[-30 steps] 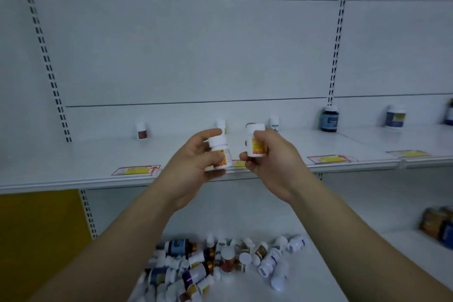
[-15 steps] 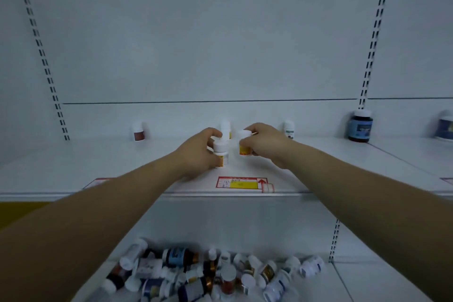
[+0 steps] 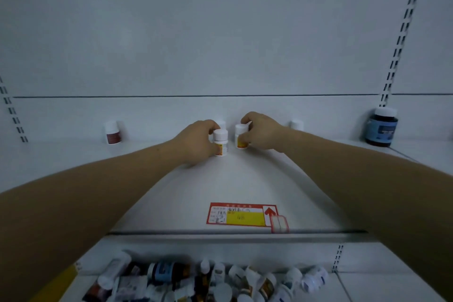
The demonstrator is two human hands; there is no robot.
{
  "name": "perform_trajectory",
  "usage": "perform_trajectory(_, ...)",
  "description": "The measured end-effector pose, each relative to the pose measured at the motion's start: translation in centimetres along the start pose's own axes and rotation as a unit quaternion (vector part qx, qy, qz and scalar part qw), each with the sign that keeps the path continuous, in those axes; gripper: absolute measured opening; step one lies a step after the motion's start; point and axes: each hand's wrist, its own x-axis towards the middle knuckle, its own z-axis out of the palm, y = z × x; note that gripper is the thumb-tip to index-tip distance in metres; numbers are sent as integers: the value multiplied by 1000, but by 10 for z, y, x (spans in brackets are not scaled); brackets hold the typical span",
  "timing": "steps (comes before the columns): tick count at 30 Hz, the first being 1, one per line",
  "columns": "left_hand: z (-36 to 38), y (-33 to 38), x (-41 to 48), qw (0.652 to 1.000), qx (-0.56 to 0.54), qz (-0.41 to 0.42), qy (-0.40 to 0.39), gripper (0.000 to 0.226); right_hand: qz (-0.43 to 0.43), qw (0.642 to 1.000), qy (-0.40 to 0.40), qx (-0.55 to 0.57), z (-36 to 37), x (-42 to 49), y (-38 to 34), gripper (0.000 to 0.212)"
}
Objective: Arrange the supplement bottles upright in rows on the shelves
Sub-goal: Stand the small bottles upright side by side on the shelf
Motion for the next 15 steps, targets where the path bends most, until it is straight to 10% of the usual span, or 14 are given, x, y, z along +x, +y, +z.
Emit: perform_trajectory(15,12,-6,25,999,-32,-29,-32,61,-97,992,2,-78,5,27,8,39)
